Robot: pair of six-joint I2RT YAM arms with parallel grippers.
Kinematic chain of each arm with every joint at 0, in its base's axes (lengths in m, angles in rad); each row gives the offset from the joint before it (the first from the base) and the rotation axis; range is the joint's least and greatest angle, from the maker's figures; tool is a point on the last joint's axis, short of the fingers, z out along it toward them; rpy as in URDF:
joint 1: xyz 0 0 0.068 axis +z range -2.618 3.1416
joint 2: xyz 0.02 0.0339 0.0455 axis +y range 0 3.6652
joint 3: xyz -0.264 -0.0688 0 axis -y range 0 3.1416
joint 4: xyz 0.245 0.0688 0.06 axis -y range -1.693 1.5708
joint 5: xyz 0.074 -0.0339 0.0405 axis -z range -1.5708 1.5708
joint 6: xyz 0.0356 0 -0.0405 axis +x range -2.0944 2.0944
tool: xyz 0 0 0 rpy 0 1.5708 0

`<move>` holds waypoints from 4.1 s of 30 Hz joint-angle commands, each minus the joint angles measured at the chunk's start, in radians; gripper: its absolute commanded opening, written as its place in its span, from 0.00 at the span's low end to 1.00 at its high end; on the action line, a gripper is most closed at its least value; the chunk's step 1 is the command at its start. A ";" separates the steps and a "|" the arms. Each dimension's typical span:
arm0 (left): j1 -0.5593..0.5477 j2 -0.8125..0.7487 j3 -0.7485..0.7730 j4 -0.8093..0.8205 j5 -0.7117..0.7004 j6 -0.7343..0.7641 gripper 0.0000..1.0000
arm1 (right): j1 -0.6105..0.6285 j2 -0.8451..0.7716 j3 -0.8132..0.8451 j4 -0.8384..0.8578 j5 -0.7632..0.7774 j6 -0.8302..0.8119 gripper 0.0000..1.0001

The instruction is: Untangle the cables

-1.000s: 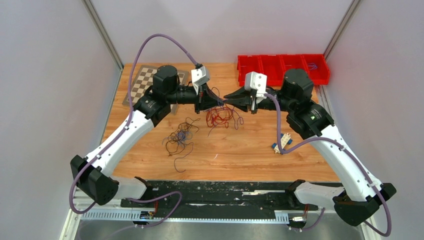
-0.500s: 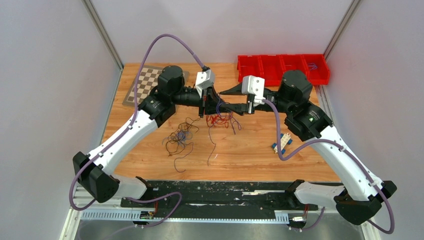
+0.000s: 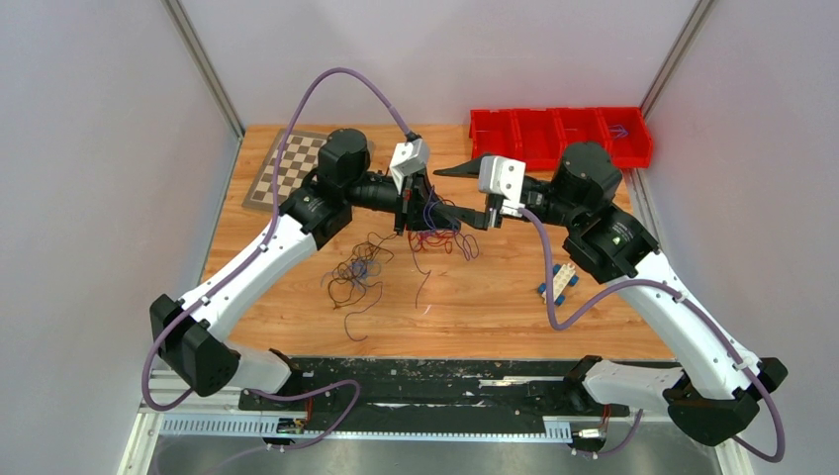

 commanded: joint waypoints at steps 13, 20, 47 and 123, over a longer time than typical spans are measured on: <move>-0.050 0.018 0.068 0.028 0.075 -0.030 0.00 | 0.021 -0.016 -0.023 0.025 -0.042 -0.043 0.33; -0.050 0.030 0.075 0.044 0.067 -0.061 0.00 | 0.027 -0.021 -0.029 0.013 -0.027 -0.055 0.00; -0.007 0.013 -0.010 0.333 0.171 -0.495 0.00 | 0.027 -0.135 -0.113 0.014 -0.014 -0.216 0.33; -0.044 0.046 0.021 0.163 0.099 -0.583 0.00 | 0.200 -0.103 -0.242 0.048 0.495 -0.827 0.01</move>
